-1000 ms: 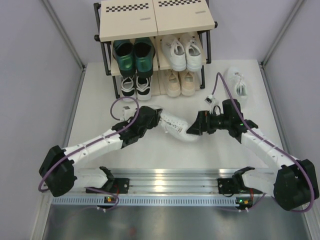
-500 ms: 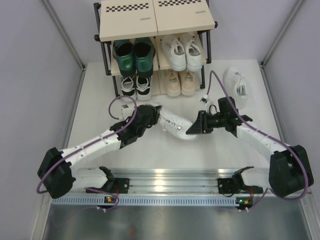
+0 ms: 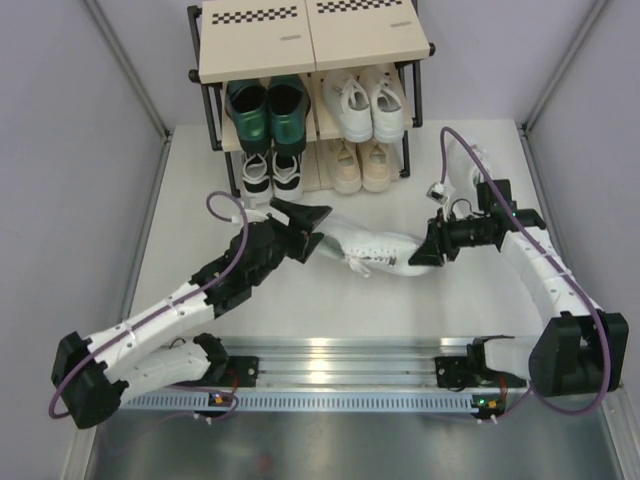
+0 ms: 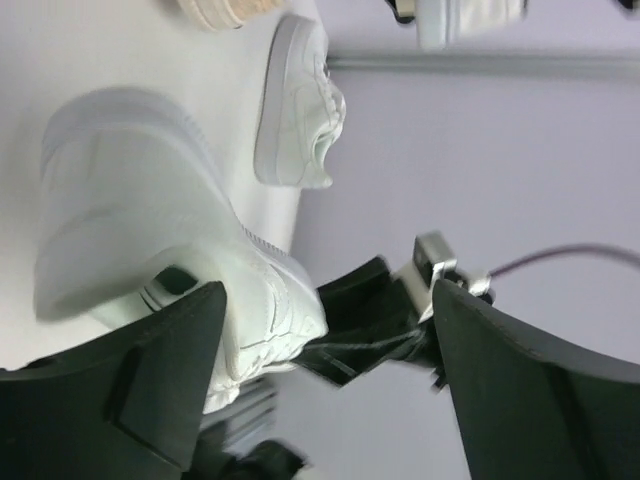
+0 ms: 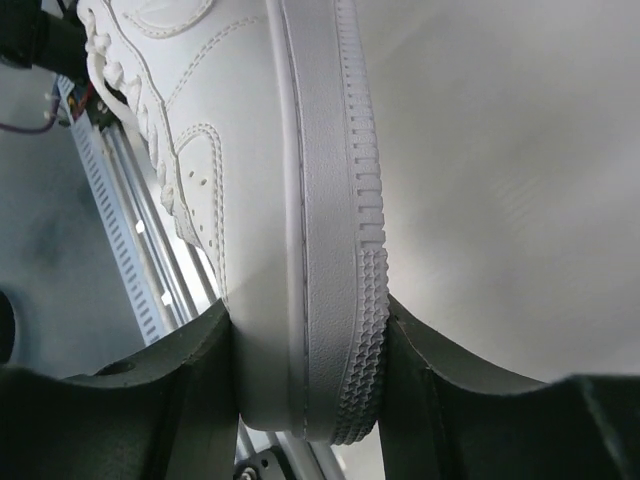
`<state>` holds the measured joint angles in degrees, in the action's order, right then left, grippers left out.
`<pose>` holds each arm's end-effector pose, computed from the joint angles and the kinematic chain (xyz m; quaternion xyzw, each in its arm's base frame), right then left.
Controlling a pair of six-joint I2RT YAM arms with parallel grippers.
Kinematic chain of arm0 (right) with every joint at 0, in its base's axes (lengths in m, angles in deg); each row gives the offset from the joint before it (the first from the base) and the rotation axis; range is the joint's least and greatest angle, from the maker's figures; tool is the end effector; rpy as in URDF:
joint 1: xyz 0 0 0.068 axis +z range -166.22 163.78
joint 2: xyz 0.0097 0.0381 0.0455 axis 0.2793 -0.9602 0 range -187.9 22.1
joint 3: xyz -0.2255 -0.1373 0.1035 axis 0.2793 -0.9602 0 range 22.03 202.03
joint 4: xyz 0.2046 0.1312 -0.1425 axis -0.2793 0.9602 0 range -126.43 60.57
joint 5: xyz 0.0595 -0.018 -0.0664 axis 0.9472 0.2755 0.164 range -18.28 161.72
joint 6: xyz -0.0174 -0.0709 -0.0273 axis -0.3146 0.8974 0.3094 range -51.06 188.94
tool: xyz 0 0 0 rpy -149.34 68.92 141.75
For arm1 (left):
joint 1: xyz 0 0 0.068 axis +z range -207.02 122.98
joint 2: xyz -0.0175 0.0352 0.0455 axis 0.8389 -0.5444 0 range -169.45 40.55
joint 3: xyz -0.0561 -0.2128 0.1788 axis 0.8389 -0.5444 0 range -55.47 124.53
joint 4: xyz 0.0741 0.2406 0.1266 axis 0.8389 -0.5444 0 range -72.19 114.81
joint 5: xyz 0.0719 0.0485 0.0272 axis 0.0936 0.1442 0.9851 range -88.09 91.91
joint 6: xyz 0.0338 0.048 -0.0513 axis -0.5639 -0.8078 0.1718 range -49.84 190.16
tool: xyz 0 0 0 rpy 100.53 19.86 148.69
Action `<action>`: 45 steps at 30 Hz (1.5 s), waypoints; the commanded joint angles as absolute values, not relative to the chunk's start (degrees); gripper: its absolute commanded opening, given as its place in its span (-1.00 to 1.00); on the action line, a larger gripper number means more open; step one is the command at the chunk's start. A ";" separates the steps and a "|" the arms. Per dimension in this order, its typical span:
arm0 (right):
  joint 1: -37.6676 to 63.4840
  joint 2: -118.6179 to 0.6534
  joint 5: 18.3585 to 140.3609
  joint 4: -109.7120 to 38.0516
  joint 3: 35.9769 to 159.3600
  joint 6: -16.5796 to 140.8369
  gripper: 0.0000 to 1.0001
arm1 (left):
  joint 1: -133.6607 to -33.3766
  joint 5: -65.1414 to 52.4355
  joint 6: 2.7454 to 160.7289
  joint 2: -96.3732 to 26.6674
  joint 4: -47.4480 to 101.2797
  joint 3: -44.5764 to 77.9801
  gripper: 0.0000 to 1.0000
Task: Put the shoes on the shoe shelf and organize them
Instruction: Pick up the shoe at the center of the board.
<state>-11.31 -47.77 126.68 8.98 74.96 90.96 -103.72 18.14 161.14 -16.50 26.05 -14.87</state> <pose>0.2443 0.0757 0.2521 -0.3078 0.8121 0.4116 0.2763 0.2029 -0.1882 0.2902 -0.3758 0.6962 -0.5202 0.3217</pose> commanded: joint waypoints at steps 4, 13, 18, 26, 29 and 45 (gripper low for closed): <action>-11.56 -47.60 133.68 22.89 79.69 112.61 -1.00 | -103.95 6.31 124.55 -1.83 20.53 -17.68 0.83; -11.47 -52.07 134.65 34.84 86.63 121.06 -1.00 | -103.95 -6.97 89.96 5.58 7.32 -17.41 0.83; -11.47 -53.75 132.98 41.25 89.79 124.75 -1.00 | -104.04 -7.23 74.33 0.57 7.58 -16.27 0.79; -11.56 -56.82 132.54 48.04 91.64 131.26 -1.00 | -104.30 -13.45 60.32 -4.62 14.86 -14.95 0.71; -11.47 -57.79 133.42 48.65 91.99 131.52 -1.00 | -104.57 -15.58 59.44 -7.52 15.76 -14.07 0.53; -9.36 -59.64 134.21 49.09 92.52 130.47 -1.00 | -120.30 12.37 43.62 -17.71 21.56 -12.49 0.26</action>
